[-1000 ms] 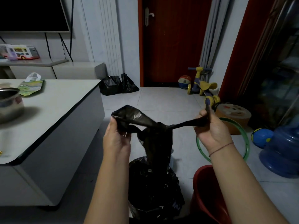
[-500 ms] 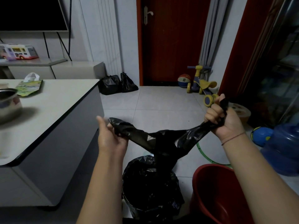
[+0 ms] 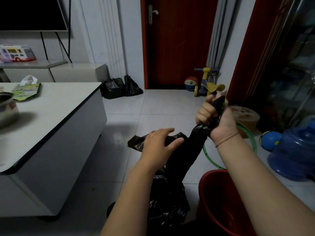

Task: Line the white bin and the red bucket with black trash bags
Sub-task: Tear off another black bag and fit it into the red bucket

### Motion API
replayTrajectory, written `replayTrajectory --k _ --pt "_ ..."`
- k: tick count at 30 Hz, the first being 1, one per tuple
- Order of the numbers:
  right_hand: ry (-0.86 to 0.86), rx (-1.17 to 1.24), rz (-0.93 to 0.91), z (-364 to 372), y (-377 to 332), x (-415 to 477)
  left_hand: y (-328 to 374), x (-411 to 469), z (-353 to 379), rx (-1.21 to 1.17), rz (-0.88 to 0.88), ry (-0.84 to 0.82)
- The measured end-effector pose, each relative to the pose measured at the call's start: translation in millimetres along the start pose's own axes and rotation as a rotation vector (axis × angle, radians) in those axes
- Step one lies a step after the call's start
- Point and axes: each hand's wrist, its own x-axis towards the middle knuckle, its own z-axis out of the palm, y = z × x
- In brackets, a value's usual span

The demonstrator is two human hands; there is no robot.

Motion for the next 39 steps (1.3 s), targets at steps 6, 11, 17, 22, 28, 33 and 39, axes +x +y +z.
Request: replayTrajectory --k 6,11,17,22,28,33,39 --pt "-0.090 0.027 0.072 10.3 -2.1 1.4 -6.6 9.6 13.7 0.119 -0.005 0.029" --pt "-0.126 0.072 0.126 9.6 -13.8 5.1 -5.0 12.1 17.6 0.115 -0.033 0.007" --pt "0.179 -0.048 0.046 -14.1 -33.6 19.0 1.4 8.5 21.3 -0.182 -0.173 -0.152" --pt "0.721 -0.338 -0.126 -49.5 -44.2 27.2 0.0 11.0 19.7 -0.342 -0.360 -0.125" --pt "0.944 -1.038 -0.562 -49.0 -3.7 -14.6 0.1 17.8 30.7 -0.333 -0.520 0.159" --pt "0.595 -1.068 -0.185 -32.1 79.0 -41.2 13.9 17.7 32.0 -0.570 -0.489 0.168" --pt "0.482 -0.777 -0.044 -35.4 83.9 -43.3 19.9 13.9 34.0 -0.843 -0.473 0.074"
